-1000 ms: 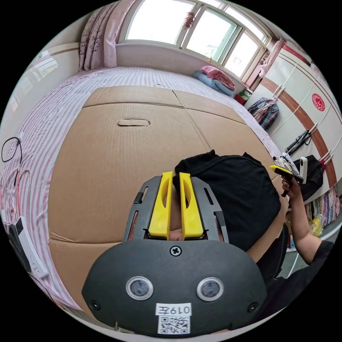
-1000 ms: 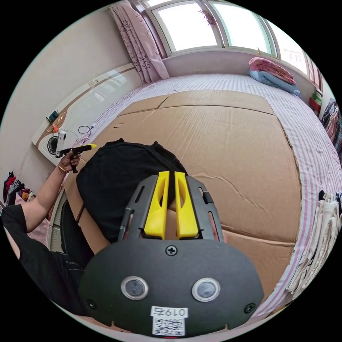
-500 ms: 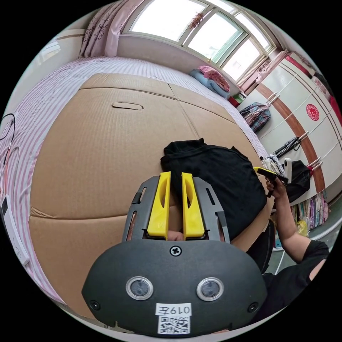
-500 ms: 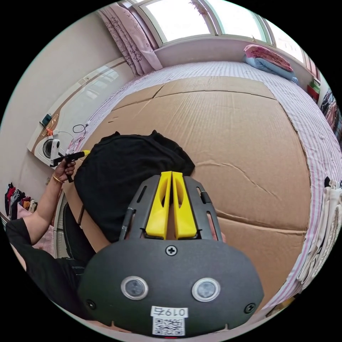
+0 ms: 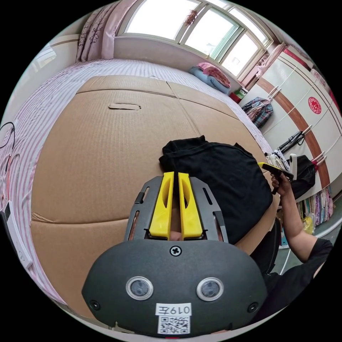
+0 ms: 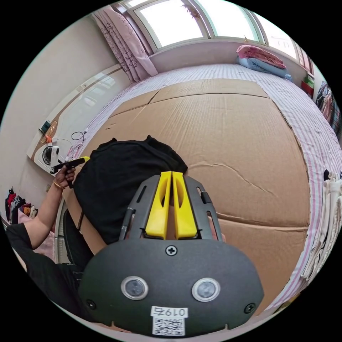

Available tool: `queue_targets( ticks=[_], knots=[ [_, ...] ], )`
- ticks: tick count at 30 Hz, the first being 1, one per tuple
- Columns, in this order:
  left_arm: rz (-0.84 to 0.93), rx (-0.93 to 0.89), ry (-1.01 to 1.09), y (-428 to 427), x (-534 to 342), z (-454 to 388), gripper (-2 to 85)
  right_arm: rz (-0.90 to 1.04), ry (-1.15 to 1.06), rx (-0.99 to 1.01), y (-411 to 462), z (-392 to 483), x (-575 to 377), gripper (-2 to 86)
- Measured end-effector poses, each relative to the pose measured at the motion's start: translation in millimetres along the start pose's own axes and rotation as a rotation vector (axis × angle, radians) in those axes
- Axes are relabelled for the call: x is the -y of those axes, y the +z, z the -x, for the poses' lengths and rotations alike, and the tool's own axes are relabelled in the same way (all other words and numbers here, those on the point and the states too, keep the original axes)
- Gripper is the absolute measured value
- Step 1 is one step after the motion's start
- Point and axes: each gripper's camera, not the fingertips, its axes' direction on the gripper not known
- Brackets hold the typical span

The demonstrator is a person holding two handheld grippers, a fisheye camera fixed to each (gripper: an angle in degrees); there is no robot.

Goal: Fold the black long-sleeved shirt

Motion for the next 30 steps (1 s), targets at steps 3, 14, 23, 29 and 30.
queue_targets(
  ticks=[3,14,23,29,30],
  knots=[
    [-0.017,-0.007,-0.002,-21,10,15,1.2,-0.016,0.002,0.011,-2,-8,-9,1.4],
    [-0.023,-0.078,-0.010,-94,19,28,2.0,-0.015,0.016,0.031,15,-3,-48,5.0],
    [0.000,-0.088,-0.035,-139,54,22,1.5,-0.002,0.025,-0.007,55,-5,-66,-0.6],
    [0.026,-0.011,0.009,-183,87,-1,1.2,0.029,0.007,-0.060,88,-6,-82,-0.7],
    [0.025,-0.009,0.011,-193,93,-6,1.2,0.030,0.004,-0.063,92,-5,-84,-0.7]
  ],
)
